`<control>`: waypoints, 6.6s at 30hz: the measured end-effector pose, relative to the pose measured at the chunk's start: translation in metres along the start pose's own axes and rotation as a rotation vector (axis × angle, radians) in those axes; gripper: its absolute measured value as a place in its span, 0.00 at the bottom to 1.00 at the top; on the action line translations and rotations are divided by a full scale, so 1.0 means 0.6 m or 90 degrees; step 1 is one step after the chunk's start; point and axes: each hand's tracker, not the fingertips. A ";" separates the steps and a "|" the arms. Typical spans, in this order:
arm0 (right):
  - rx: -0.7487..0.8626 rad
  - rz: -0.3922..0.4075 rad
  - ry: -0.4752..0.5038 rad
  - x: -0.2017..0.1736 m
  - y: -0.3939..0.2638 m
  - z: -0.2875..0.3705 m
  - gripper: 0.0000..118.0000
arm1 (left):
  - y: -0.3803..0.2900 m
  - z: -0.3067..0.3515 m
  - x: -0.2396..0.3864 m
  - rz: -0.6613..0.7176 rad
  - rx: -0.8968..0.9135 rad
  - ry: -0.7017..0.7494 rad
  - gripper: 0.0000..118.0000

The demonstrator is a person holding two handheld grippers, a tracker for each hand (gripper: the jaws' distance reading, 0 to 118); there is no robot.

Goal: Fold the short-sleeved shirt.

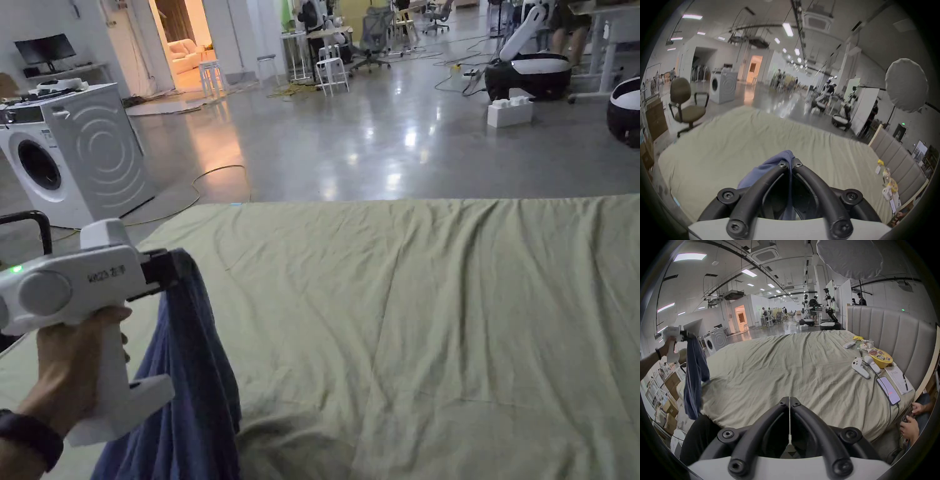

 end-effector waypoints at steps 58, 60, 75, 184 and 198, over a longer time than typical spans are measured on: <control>0.226 0.063 -0.005 -0.029 0.085 0.106 0.01 | -0.354 0.446 0.249 -0.228 0.158 -0.032 0.00; 0.220 0.058 -0.005 -0.028 0.085 0.105 0.01 | -0.346 0.437 0.244 -0.188 0.138 -0.042 0.00; 0.170 0.045 -0.009 -0.018 0.073 0.076 0.01 | -0.325 0.290 0.217 -0.120 -0.004 -0.121 0.00; 0.405 0.091 -0.064 0.053 0.725 0.136 0.02 | 0.143 0.290 0.269 -0.118 0.219 -0.209 0.07; 0.377 0.099 -0.092 0.030 0.750 0.013 0.02 | 0.159 0.128 0.301 -0.115 0.163 -0.159 0.07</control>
